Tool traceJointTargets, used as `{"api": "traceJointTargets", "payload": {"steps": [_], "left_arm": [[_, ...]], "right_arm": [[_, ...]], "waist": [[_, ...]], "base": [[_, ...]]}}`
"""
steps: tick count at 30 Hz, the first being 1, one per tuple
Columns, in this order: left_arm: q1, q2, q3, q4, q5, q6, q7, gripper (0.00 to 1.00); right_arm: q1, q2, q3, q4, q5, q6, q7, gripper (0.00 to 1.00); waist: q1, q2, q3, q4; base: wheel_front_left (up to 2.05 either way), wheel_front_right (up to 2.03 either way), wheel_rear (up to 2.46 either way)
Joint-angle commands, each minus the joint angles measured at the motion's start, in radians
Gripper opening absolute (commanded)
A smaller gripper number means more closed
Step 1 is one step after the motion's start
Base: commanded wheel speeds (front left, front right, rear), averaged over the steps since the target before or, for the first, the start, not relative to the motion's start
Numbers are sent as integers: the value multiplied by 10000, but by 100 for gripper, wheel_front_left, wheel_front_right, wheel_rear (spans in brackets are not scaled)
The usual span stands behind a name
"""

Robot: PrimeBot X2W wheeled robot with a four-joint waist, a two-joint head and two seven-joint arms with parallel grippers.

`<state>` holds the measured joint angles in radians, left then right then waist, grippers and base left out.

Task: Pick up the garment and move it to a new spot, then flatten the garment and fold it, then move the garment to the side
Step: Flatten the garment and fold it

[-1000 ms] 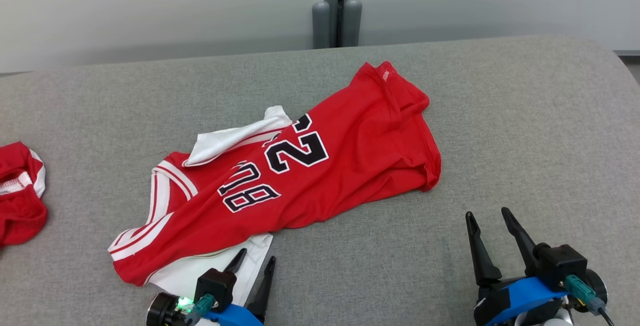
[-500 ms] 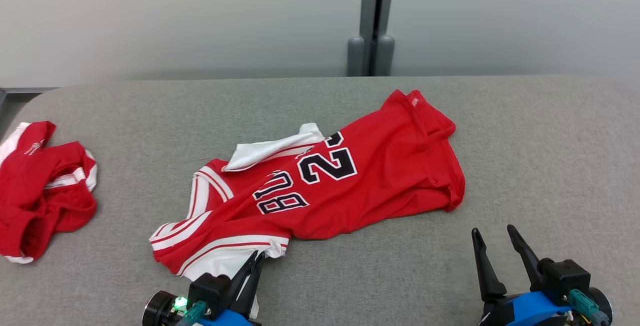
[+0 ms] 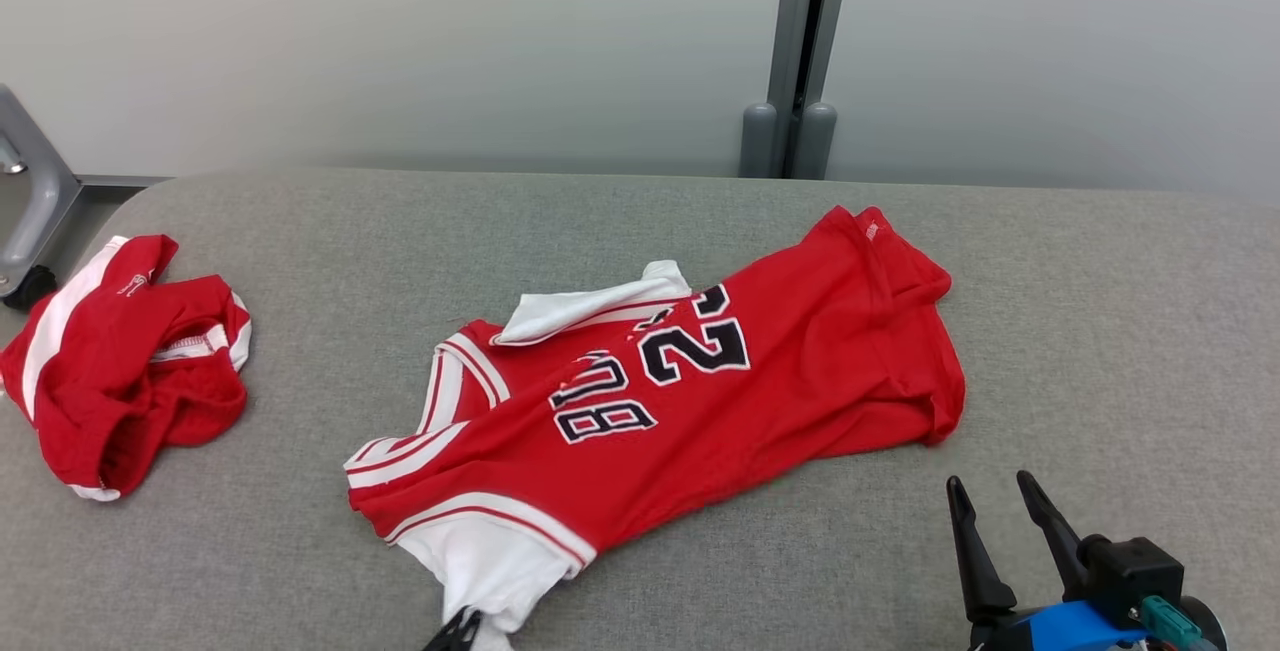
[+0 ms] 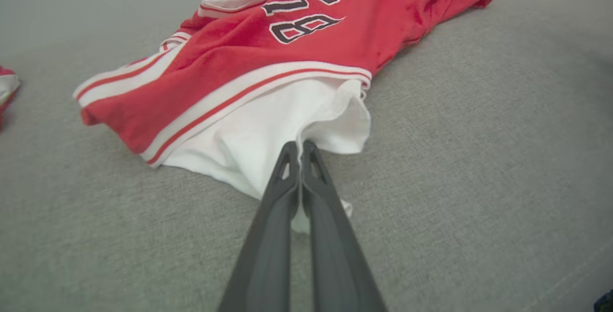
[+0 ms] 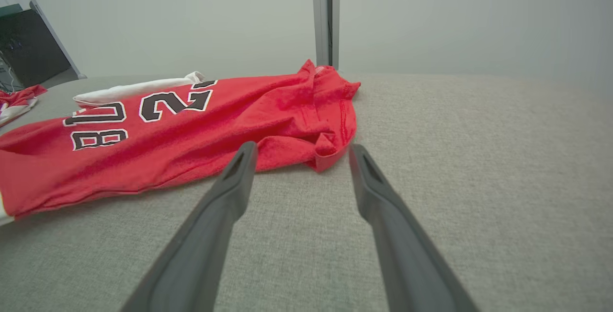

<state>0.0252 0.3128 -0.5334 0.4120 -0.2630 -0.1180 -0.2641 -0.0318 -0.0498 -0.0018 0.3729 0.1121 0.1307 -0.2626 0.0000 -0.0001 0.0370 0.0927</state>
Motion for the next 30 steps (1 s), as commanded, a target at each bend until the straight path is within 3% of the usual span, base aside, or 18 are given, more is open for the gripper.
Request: {"api": "traceJointTargets", "payload": {"steps": [1, 7, 12, 13, 15, 23, 30], "left_arm": [[176, 217, 122, -55, 8, 152, 0, 0], [526, 934, 658, -551, -126, 619, 45, 0], [742, 922, 587, -1085, -420, 496, 310, 0], [753, 852, 528, -1156, -486, 466, 332, 12], [705, 676, 421, -1258, -518, 417, 308, 100], [238, 43, 753, -1806, -572, 550, -4, 100], [-6, -737, 2096, -2460, -390, 669, -16, 100]], "right_arm": [[161, -14, -16, 16, 67, 1, -31, 100], [209, -14, -129, 88, 70, 1, -31, 100], [186, -16, -112, 143, 82, 1, -33, 100], [157, -14, -90, 161, 76, 1, -31, 100], [98, -14, -46, 196, 82, 1, -33, 100], [69, -78, -78, 295, 11, 1, -33, 100], [35, -66, 12, 307, -13, 1, -33, 100]], "waist": [[0, 1, 9, 37], [0, 1, 30, 165], [0, 1, 66, 188], [0, 1, 72, 174], [0, 1, 73, 139], [0, 1, -45, 18], [0, 1, -164, -185]], "base": [[0, 0, 0], [0, 0, 0], [0, 0, 0], [0, 0, 0], [0, 0, 0], [0, 0, 0], [0, 0, 0]]}}
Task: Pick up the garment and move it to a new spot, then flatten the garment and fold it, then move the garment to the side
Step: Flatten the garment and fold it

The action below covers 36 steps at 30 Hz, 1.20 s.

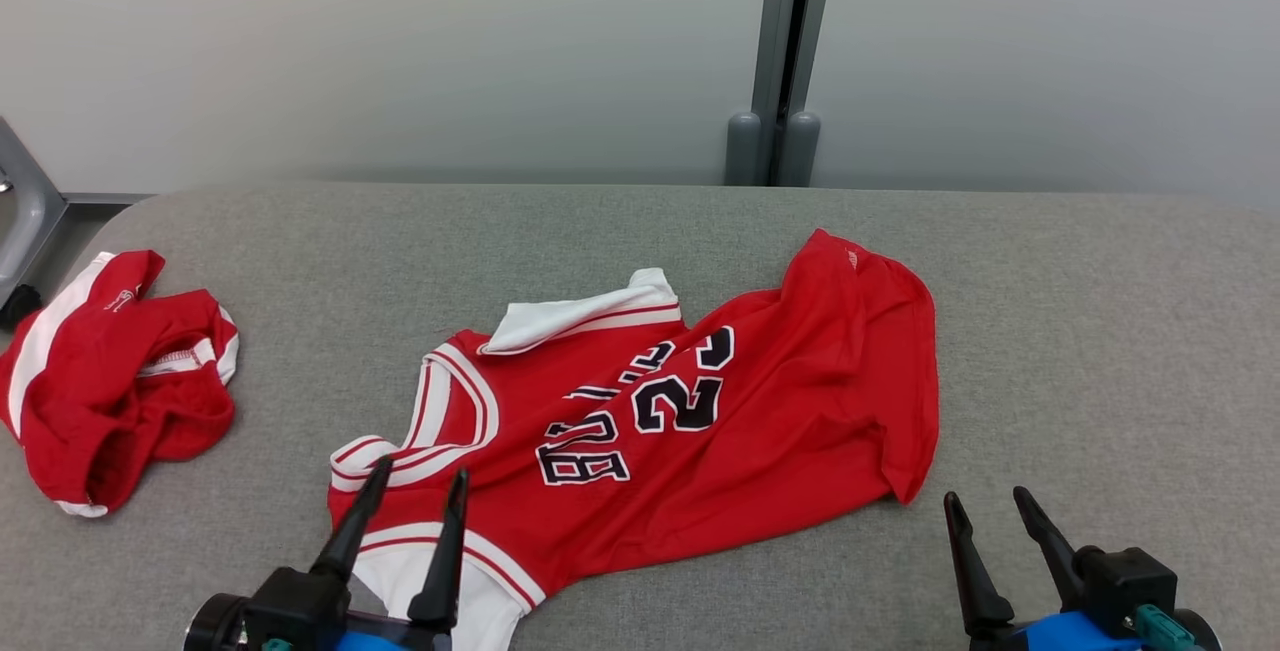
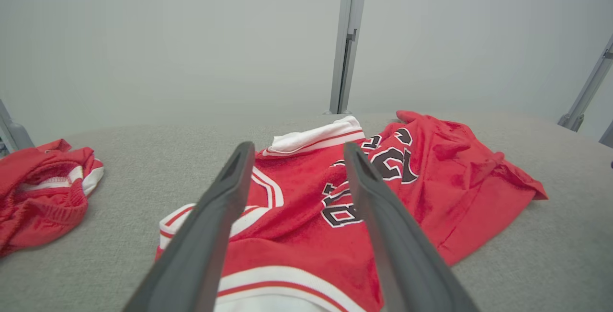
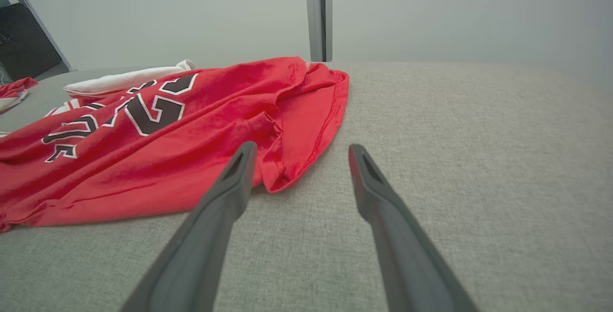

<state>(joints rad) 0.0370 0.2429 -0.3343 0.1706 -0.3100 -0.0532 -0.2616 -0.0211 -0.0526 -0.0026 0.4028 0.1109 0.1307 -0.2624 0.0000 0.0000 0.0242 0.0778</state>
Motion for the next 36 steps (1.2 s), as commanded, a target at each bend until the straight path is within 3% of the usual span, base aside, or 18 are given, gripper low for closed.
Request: {"api": "traceJointTargets", "payload": {"steps": [1, 9, 17, 26, 36], "left_arm": [[-129, -134, 306, -51, 126, 2, -42, 100], [-316, -873, 2039, 187, 608, -186, -43, 100], [-400, -1199, 3442, 479, 1223, -457, -44, 100], [-431, -1591, 3797, 457, 1732, -693, -45, 100], [-797, -1771, 3684, 514, 1811, -793, -45, 100]], "right_arm": [[-67, -40, 25, 12, 11, 1, -33, 100], [-141, -97, -48, 20, 88, 1, -33, 100], [-193, -77, -171, 17, 79, 1, -35, 100], [-555, -159, 87, 122, -46, 1, -35, 100], [-2422, -691, 1396, 1276, -117, 1, -28, 100]], "waist": [[0, 0, -42, -72], [0, 0, 17, -295], [0, 0, 161, -376], [0, 0, 291, -280], [0, 0, 741, 77]], "base": [[0, 0, 0], [0, 0, 0], [0, 0, 0], [0, 0, 0], [0, 0, 0]]}}
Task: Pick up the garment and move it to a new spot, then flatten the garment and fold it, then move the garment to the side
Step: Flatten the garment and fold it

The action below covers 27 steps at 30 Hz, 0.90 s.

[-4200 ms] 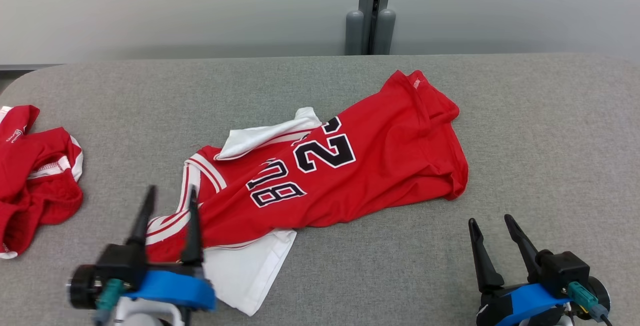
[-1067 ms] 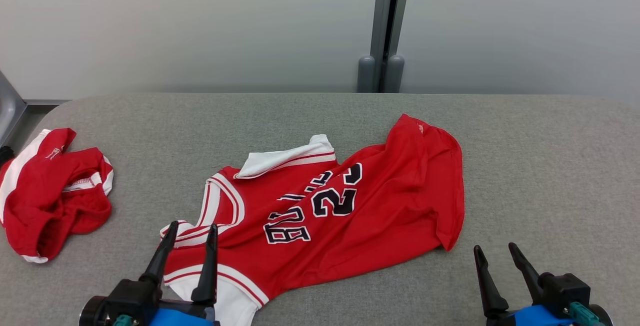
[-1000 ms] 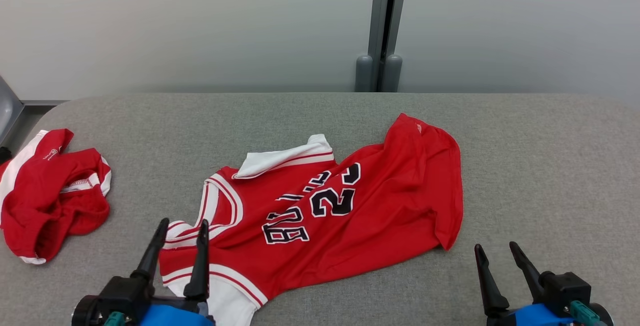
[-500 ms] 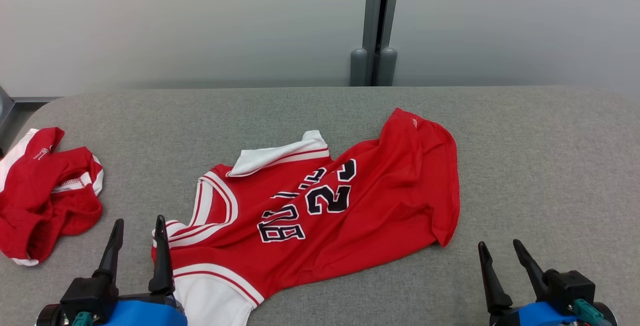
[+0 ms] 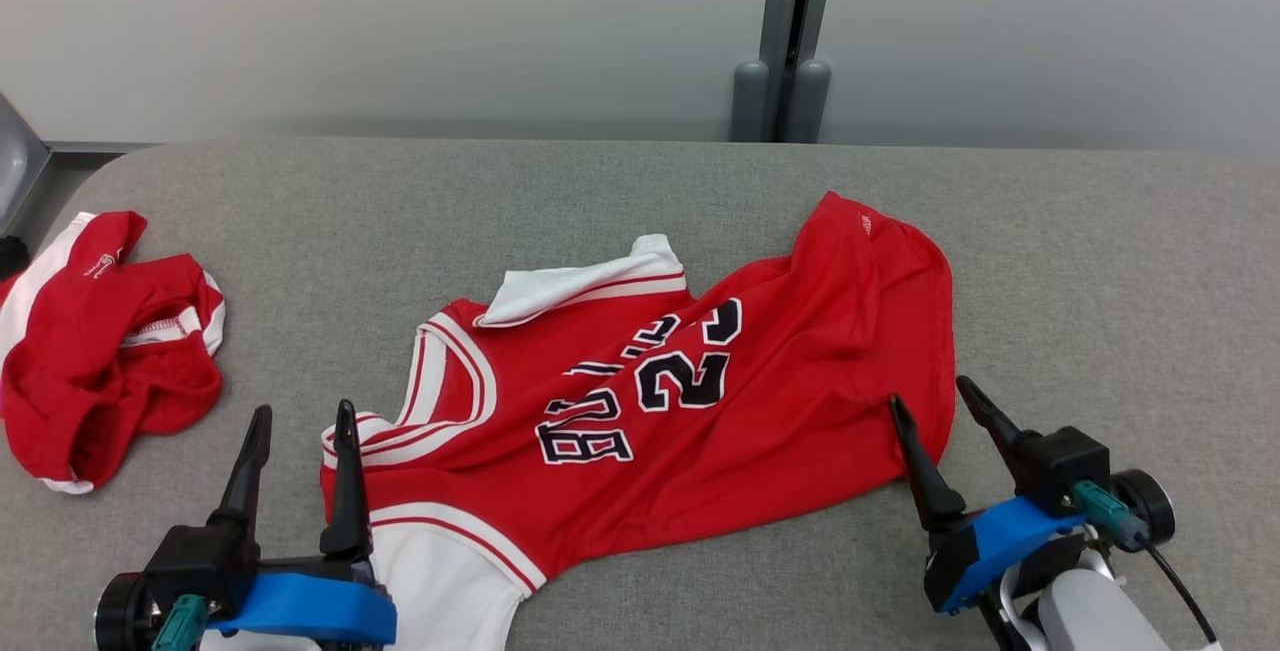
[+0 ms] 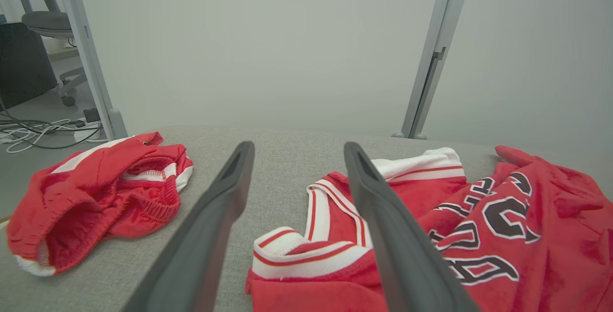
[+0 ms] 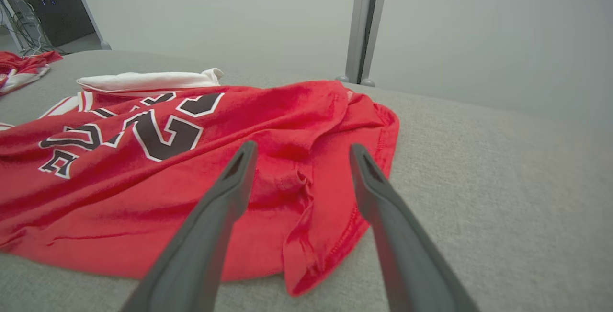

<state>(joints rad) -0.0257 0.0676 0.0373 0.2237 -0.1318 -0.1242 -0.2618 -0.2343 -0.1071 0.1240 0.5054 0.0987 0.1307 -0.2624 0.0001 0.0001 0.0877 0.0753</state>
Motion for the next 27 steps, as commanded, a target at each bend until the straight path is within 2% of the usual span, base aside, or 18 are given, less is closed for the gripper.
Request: {"api": "traceJointTargets", "payload": {"steps": [1, 10, 18, 19, 20, 21, 27], "left_arm": [[-208, -31, -55, -17, 27, -89, -43, 100], [-524, -81, -366, 40, -101, -95, -43, 100], [-682, -52, -484, 114, -253, -96, -43, 100], [-679, -53, -498, 121, -255, -97, -43, 100], [-675, -54, -509, 132, -248, -97, -43, 100], [-668, -55, -512, 140, -250, -97, -43, 100], [-680, -78, -542, 193, -315, -96, -44, 100]], "right_arm": [[-527, -202, 250, 492, 32, 1, -25, 100], [-1850, -678, 865, 2625, 86, 1, 189, 100], [-2512, -791, 1646, 4279, 452, 1, 305, 100], [-2581, -791, 1792, 4423, 526, 1, 323, 97], [-2654, -774, 1948, 4556, 626, 1, 354, 18], [-2716, -754, 2066, 4683, 770, 1, 367, 0], [-3470, -987, 2547, 5001, 1408, 0, 222, 0]], "waist": [[-1, -1, 166, 155], [-1, -1, 576, 637], [-1, -1, 740, 950], [-1, -1, 738, 968], [-1, -1, 729, 985], [-1, -1, 720, 993], [-1, -1, 673, 960]], "base": [[0, 0, 0], [0, 0, 0], [0, 0, 0], [0, 0, 0], [0, 0, 0], [0, 0, 0], [0, 0, 0]]}}
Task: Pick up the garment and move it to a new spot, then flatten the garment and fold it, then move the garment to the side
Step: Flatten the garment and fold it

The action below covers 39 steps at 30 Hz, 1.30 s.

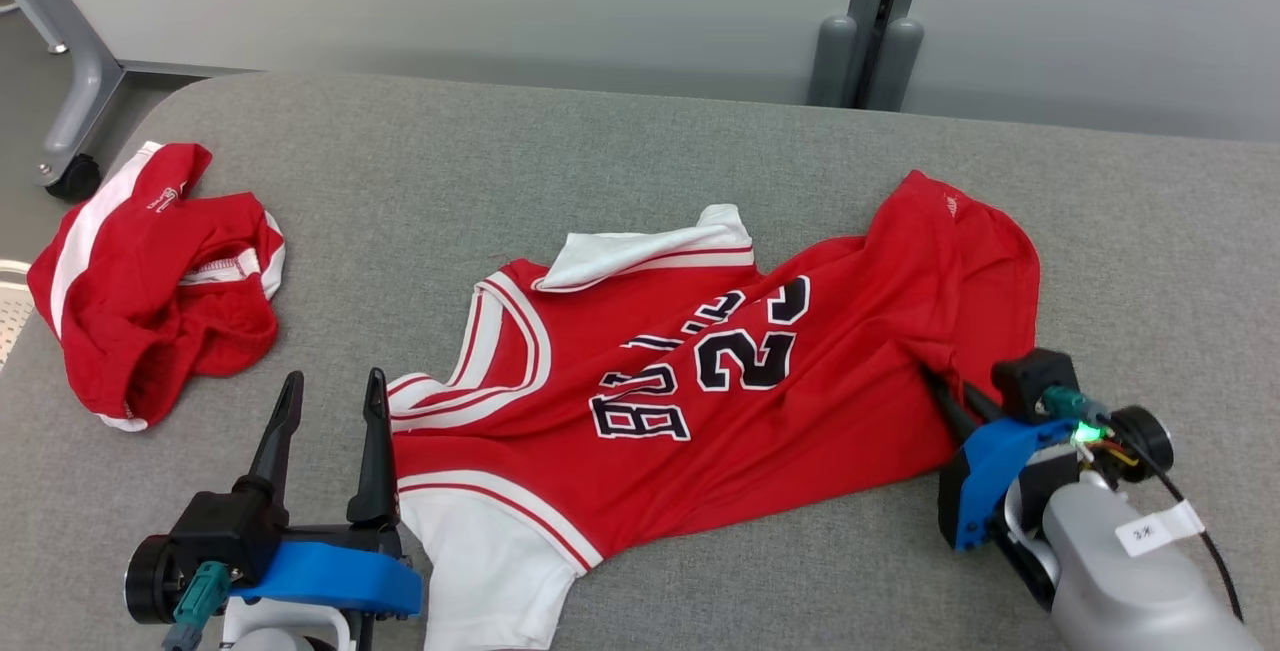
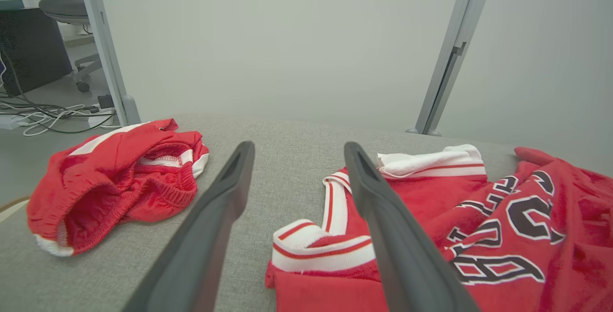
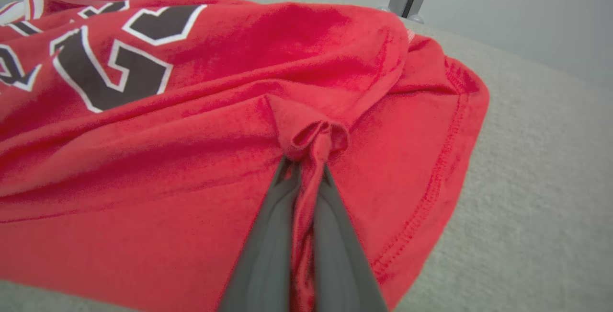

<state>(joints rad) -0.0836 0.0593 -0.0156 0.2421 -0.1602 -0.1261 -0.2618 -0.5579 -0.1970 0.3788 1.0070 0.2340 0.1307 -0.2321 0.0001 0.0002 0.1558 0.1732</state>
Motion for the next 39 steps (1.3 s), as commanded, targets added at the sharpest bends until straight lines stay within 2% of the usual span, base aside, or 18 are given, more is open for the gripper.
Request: {"api": "traceJointTargets", "payload": {"steps": [1, 9, 13, 21, 27, 33, 34, 35, 36, 39], "left_arm": [[-93, 3, 1, 7, -41, -75, -44, 100], [126, -16, 24, 51, -65, -48, -44, 100], [267, -29, -8, 91, -101, -48, -44, 100], [590, -37, -73, 140, -150, -49, -44, 100], [677, -55, -115, 134, -169, -49, -44, 100], [695, -65, -157, 129, -212, -49, -44, 100], [698, -66, -169, 134, -211, -49, -44, 100], [697, -65, -181, 145, -210, -49, -44, 100], [699, -63, -181, 149, -207, -49, -44, 100], [688, -65, -191, 160, -188, -49, -44, 100]], "right_arm": [[-384, -144, 31, -25, 134, 0, -109, 0], [-829, -506, 99, -350, 612, 1, -333, 0], [-151, -345, 216, -831, 1151, 1, -336, 0], [1579, -452, 775, -2513, 1936, 1, -335, 0], [3105, -649, 879, -3752, 1729, 1, -335, 0], [4178, -625, 584, -4295, 1561, 1, -334, 0], [4261, -609, 530, -4343, 1512, 1, -336, 38], [4309, -574, 471, -4401, 1503, 1, -336, 87], [4355, -544, 423, -4454, 1485, 1, -336, 100], [4394, -504, 150, -4704, 1343, 1, -335, 100]], "waist": [[-1, -2, -19, -51], [-1, -2, -353, -363], [-1, -2, -558, -590], [-1, -2, -786, -1131], [-1, -2, -849, -1337], [-1, -2, -832, -1415], [-1, -2, -824, -1427], [-1, -2, -815, -1435], [-1, -2, -815, -1451], [-1, -2, -805, -1469]], "base": [[0, 0, 0], [0, 0, 0], [0, 0, 0], [0, 0, 0], [0, 0, 0], [0, 0, 0], [0, 0, 0], [0, 0, 0], [0, 0, 0], [0, 0, 0]]}}
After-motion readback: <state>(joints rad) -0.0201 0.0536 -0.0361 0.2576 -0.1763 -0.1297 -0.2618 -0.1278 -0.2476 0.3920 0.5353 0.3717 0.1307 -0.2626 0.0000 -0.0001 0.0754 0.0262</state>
